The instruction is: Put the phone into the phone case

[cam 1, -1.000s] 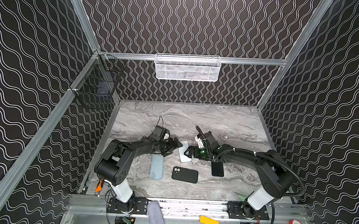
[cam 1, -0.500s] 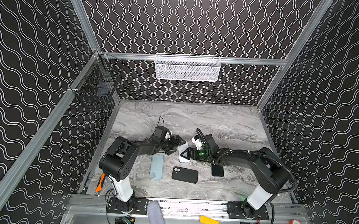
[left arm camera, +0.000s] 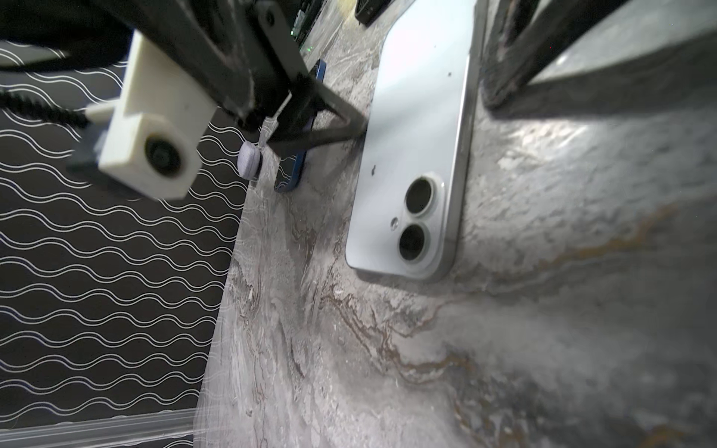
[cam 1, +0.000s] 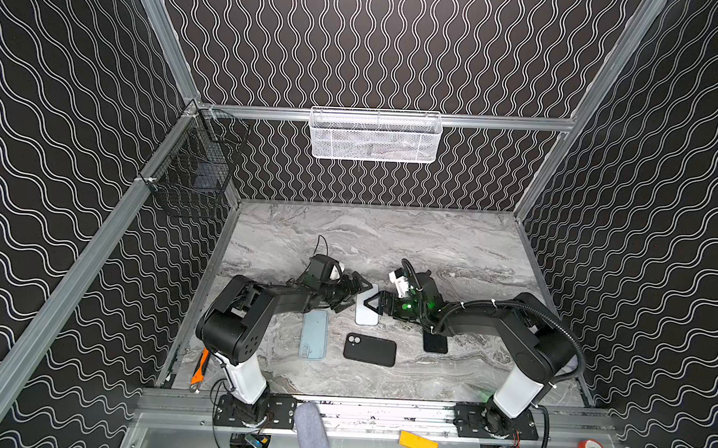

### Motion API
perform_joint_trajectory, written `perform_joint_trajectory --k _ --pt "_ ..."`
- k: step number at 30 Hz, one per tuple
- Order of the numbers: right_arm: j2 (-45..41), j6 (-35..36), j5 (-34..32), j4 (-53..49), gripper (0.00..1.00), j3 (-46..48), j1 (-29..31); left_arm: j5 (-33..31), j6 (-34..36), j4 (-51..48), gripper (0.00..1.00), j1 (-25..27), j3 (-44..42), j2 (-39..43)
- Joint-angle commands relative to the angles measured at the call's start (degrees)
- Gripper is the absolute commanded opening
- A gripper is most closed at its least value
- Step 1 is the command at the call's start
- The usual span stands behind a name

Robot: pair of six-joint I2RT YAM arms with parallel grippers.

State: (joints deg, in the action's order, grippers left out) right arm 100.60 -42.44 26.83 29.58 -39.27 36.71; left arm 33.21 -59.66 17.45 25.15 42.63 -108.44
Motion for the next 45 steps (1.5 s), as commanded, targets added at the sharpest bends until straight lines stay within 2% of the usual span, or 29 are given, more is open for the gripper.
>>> perform_joint_trajectory --k 1,10,20,26,40,45 --pt "1.5 -1.0 1.3 3.5 1.00 -0.7 -0.1 -0.8 0.0 -5.8 0.97 0.1 -1.2 0.4" --pt "4.9 -2.5 7.5 9.7 1.00 -0.7 0.1 -0.6 -0.8 -4.3 0.99 0.2 -0.7 -0.7" --pt "3.2 -4.9 10.8 17.5 1.00 -0.6 0.0 -0.8 -0.8 -3.9 0.98 0.5 -1.3 -1.1" --pt "2.1 -6.1 13.2 23.4 0.94 0.9 0.0 -0.6 -1.3 -2.4 0.99 0.5 -1.8 -1.4" --pt "3.3 -8.4 12.3 29.0 0.91 2.3 -0.1 -0.5 -1.2 -2.7 0.99 0.5 -2.3 -1.1" --pt "-1.1 -7.8 9.0 23.5 0.93 5.6 -2.3 -1.6 -0.2 -5.1 0.98 0.4 -2.1 0.3"
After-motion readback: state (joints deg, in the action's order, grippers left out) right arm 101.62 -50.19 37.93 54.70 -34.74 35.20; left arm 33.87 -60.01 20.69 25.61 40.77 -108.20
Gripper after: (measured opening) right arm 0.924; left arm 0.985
